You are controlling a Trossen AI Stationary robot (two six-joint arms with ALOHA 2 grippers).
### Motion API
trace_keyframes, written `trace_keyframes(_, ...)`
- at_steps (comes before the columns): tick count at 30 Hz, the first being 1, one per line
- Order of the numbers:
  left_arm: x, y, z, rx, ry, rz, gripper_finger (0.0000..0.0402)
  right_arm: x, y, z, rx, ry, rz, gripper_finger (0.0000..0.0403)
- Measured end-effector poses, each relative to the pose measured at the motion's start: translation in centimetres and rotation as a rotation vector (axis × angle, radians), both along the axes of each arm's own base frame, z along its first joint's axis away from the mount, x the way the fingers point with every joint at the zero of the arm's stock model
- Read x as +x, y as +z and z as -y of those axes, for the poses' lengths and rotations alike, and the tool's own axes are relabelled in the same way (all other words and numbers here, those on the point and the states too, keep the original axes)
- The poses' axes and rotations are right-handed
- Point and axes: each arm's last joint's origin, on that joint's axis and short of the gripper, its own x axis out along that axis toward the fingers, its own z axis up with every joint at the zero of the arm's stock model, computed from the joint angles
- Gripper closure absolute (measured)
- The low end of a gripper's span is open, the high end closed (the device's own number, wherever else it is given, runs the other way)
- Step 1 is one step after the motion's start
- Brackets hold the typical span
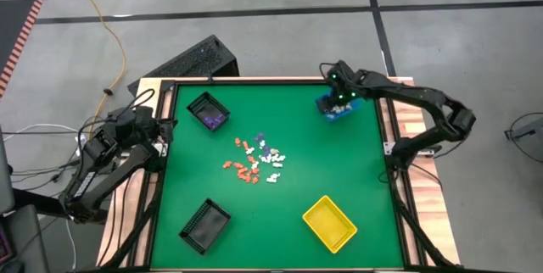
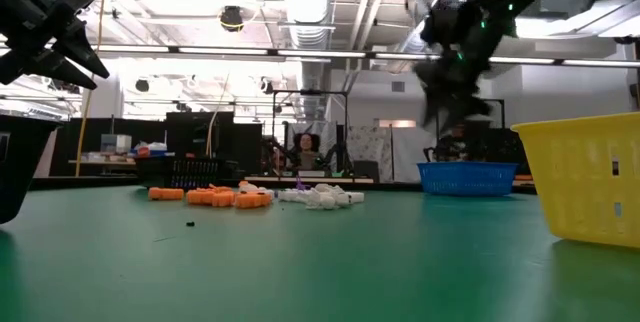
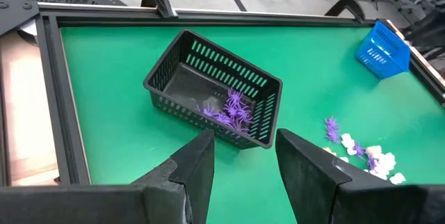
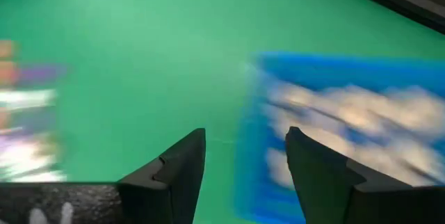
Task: Sort Halloween decoration
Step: Put the skull toy into the blue basket
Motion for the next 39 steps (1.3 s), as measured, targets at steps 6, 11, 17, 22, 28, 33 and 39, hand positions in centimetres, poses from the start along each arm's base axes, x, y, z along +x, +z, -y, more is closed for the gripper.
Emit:
trace_keyframes(6,0.0,0.0,0.0,0.0,-0.001,0.0,0.0258,5.6,2.3,-4.9,-0.11,0.387,0.341,0.019)
trace_keyframes(11,0.0,0.0,0.0,0.0,-0.001,0.0,0.0258,9.7,0.8,-9.7,-0.33,0.568,0.321,0.0191)
trace_keyframes(17,0.0,0.0,0.0,0.0,-0.001,0.0,0.0258,12.5,-3.3,-11.1,-0.319,0.625,0.253,0.0191)
trace_keyframes(22,0.0,0.0,0.0,-0.001,-0.003,0.0,0.0258,14.3,-6.5,-11.8,-0.254,0.655,0.261,0.0191)
trace_keyframes(28,0.0,0.0,0.0,-0.001,-0.003,0.0,0.0258,15.7,-8.4,-12.0,-0.238,0.684,0.222,0.0191)
trace_keyframes(33,0.0,0.0,0.0,-0.002,-0.001,-0.002,0.0258,16.1,-10.4,-11.7,-0.204,0.677,0.174,0.0191)
trace_keyframes(39,0.0,0.0,0.0,-0.003,0.0,-0.002,0.0258,16.1,-10.6,-11.4,-0.192,0.654,0.173,0.0193)
